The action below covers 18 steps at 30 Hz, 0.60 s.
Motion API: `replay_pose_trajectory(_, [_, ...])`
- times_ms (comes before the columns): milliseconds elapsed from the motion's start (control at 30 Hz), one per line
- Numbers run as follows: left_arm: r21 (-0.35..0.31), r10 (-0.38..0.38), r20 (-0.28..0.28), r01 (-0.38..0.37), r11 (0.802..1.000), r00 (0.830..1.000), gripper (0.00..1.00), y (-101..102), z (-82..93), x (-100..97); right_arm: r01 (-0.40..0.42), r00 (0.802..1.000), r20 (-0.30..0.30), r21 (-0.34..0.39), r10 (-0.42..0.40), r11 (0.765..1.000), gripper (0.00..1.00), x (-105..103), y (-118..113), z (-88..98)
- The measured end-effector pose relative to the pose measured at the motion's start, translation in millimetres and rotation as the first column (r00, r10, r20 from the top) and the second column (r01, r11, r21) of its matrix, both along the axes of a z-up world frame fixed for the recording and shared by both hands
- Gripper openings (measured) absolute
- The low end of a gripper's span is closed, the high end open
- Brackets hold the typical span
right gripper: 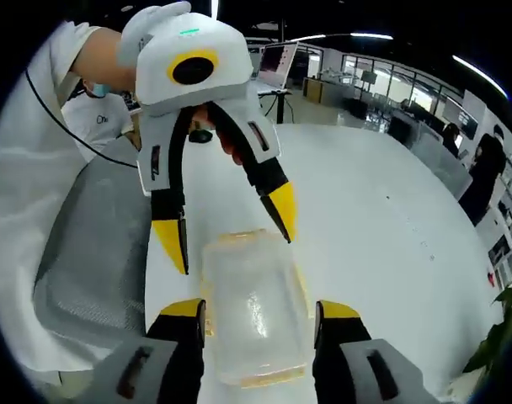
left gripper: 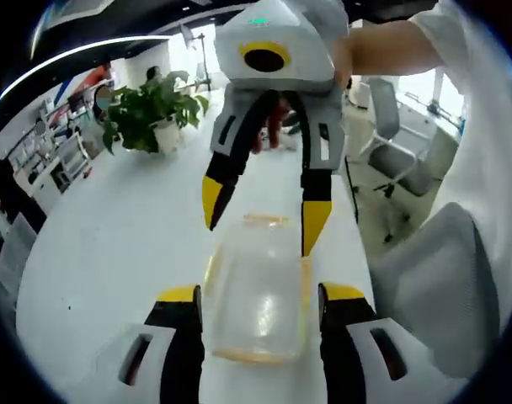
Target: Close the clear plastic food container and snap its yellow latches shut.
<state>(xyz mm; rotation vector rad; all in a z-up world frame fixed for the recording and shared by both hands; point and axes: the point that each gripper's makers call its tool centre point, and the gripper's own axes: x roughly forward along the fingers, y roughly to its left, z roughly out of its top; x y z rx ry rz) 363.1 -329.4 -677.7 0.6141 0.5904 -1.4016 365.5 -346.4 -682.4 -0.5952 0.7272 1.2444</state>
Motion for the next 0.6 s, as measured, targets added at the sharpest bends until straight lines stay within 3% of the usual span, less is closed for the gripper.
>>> replay_pose_trajectory(133, [0.001,-0.018,0.023,0.018,1.0,1.0,0.37,-2.5,0.2,4.5,-0.046,0.999,0.0,-0.011,0.046,0.999,0.28,-1.8,0.9,-2.4])
replay_pose_trajectory(267, [-0.004,-0.031,0.014,0.031,1.0,0.999,0.32,-6.4,-3.0,4.1,-0.047,0.999,-0.003,-0.014,0.047,0.999,0.21,1.1,2.1,-5.8])
replay_pose_trajectory(333, [0.003,-0.047,-0.024,0.047,0.999,0.999,0.27,-7.1,-8.7,-2.0,-0.044,0.999,-0.004,-0.021,0.044,0.999,0.17,3.0,2.3,-8.8])
replay_pose_trajectory(500, [0.014,-0.076,0.015,0.076,0.997,0.997,0.2,-12.3,-14.8,-2.3,-0.058,0.998,0.001,-0.035,0.058,0.998,0.14,7.0,4.5,-15.8])
replay_pose_trajectory(600, [0.019,-0.095,0.045,0.094,0.995,0.994,0.07,-15.2,-14.8,-1.8,-0.054,0.999,0.002,-0.039,0.054,0.998,0.13,10.5,6.4,-17.0])
